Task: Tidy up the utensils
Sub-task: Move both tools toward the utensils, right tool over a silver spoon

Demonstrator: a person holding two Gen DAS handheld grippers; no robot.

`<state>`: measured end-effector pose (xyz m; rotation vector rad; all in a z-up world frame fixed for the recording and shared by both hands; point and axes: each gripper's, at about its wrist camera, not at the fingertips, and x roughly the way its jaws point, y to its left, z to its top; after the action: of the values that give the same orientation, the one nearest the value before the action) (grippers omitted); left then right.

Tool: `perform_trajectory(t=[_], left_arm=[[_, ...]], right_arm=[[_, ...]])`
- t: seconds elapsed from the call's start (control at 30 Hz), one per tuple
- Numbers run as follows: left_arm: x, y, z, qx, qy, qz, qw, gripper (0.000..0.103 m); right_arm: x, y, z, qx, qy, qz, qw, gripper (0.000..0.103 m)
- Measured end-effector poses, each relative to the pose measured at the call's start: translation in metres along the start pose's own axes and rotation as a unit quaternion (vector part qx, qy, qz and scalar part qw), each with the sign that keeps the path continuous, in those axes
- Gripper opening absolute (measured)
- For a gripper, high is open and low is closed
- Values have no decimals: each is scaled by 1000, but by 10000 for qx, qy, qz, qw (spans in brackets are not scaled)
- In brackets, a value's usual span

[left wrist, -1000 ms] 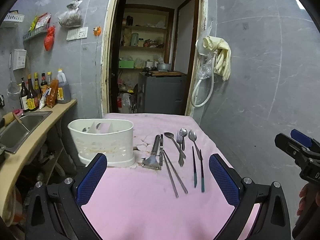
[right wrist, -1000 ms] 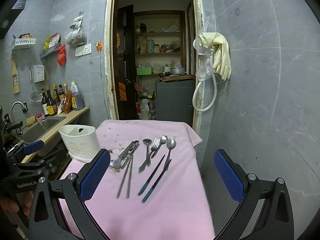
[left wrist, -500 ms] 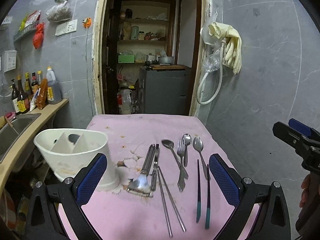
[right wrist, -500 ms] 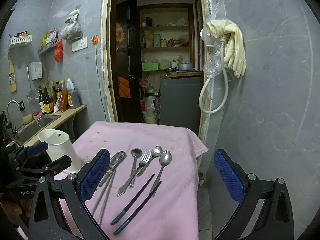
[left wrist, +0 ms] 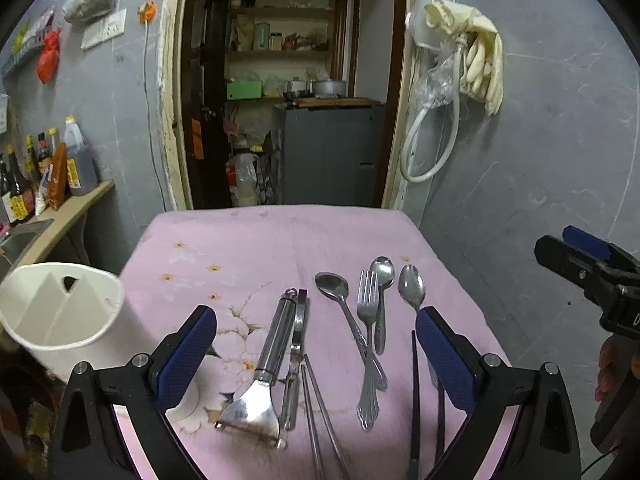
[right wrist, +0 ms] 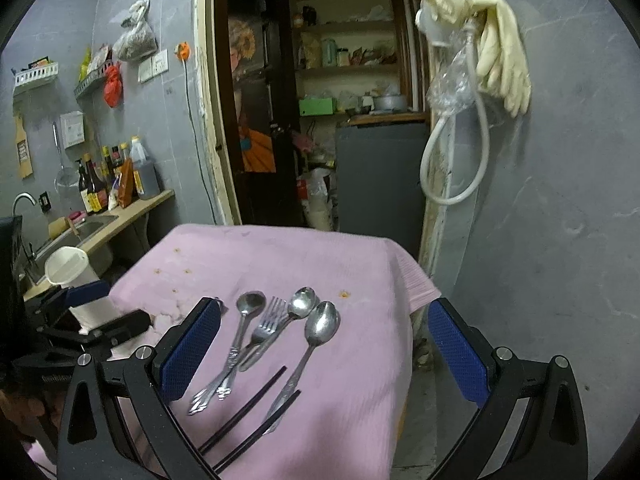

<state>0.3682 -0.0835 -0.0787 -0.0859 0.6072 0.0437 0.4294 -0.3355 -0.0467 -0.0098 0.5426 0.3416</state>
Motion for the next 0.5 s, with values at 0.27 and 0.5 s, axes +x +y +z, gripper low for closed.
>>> perform_trajectory(t=[0.27,0.5], left_arm=[[41,10,5,-158,61,132,9998,98],[66,8,1,-54,149,189,9997,95]], right_arm=[[47,-7,-11,37,75,171,9998,102],[81,-8,-21,88,281,362,9989,102]])
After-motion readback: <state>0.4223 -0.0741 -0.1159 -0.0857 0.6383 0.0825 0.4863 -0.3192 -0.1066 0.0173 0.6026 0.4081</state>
